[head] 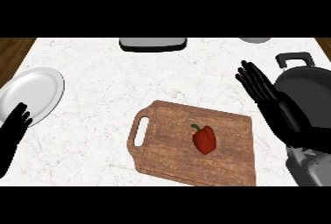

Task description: Pick the bell pepper from the cutting board and place it in the pot

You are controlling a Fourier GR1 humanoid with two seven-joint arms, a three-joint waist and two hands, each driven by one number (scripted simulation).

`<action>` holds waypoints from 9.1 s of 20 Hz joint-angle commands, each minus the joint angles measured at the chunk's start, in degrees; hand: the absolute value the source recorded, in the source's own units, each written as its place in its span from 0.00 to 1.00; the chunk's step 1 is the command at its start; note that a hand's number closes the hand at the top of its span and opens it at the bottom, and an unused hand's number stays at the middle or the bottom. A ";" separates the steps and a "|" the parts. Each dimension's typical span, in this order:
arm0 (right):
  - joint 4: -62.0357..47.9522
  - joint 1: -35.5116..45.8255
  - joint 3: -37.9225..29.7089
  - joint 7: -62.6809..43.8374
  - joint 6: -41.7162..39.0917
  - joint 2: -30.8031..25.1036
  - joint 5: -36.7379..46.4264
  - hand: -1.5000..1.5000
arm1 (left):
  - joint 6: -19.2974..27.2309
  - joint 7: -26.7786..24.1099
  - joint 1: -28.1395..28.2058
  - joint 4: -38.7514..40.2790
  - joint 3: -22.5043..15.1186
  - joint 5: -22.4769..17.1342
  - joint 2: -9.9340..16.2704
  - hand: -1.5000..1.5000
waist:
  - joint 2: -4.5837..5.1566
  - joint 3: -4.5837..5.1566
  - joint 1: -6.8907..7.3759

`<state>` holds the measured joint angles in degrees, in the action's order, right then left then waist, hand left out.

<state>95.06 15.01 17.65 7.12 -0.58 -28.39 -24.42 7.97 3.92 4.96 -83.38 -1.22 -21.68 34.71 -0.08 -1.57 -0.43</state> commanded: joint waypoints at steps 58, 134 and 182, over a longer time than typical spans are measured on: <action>9.93 -19.90 12.00 -24.74 -1.10 17.74 85.42 0.00 | 8.25 -7.03 -5.67 -10.78 -9.12 16.64 -26.15 0.50 | 0.02 1.56 0.45; -41.15 38.41 -68.13 -92.33 0.88 10.32 152.86 1.00 | 2.56 -8.09 -10.45 -6.96 -4.68 18.78 -30.06 0.50 | 1.28 1.49 3.85; -7.79 14.97 -80.31 -77.65 61.64 28.39 133.40 0.00 | 1.27 -9.84 -6.82 -6.33 -4.42 19.48 -29.52 0.50 | -0.12 1.59 2.89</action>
<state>85.47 32.45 -66.32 -61.71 56.08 0.02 109.36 9.77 -6.30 -2.08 -89.35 -5.82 -2.15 4.53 -0.06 0.01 2.23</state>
